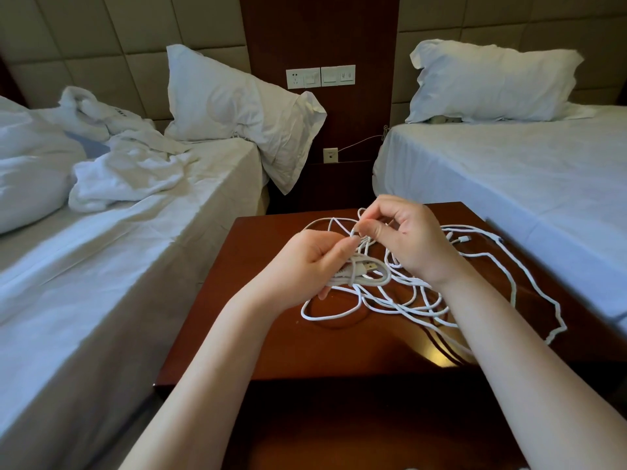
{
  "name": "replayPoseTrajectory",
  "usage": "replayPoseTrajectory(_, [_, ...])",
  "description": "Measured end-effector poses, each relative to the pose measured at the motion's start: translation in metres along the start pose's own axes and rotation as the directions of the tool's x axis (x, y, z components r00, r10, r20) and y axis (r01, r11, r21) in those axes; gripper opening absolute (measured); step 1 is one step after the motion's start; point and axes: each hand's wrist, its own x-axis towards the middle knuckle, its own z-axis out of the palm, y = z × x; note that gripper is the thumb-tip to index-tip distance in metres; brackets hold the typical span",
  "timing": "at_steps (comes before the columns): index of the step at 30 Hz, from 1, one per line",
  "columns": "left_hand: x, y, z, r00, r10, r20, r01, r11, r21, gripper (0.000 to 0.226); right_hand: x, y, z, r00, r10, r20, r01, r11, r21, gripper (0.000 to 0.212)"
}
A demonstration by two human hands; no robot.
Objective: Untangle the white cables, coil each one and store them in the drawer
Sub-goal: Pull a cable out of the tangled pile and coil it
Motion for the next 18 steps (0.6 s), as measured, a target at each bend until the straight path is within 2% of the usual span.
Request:
replayPoseTrajectory(2, [0.0, 0.0, 0.001, 1.0, 0.005, 0.013, -0.005, 0.999, 0.031, 0.044, 0.0, -0.004, -0.002, 1.0, 0.005, -0.013, -0.005, 1.0, 0.011, 0.016])
replayPoseTrajectory(5, [0.001, 0.003, 0.004, 1.0, -0.011, -0.009, 0.012, 0.998, 0.063, 0.042, 0.001, -0.005, -0.004, 0.998, 0.055, -0.028, -0.053, 0.996, 0.076, 0.012])
replayPoseTrajectory(10, [0.009, -0.002, 0.017, 0.981, -0.058, -0.183, 0.083, 0.988, 0.13, 0.041, 0.001, -0.007, -0.004, 0.991, 0.107, -0.085, -0.101, 0.992, 0.075, 0.013])
replayPoseTrajectory(14, [0.013, -0.014, 0.027, 0.934, -0.056, -0.352, 0.124, 0.977, 0.173, 0.041, 0.001, -0.011, 0.003, 0.995, 0.015, -0.095, -0.021, 0.998, -0.061, 0.013])
replayPoseTrajectory(18, [0.015, -0.027, 0.02, 0.84, -0.026, -0.542, 0.148, 0.972, 0.182, 0.044, 0.001, -0.015, 0.017, 0.993, -0.095, -0.074, 0.075, 0.968, -0.24, 0.019])
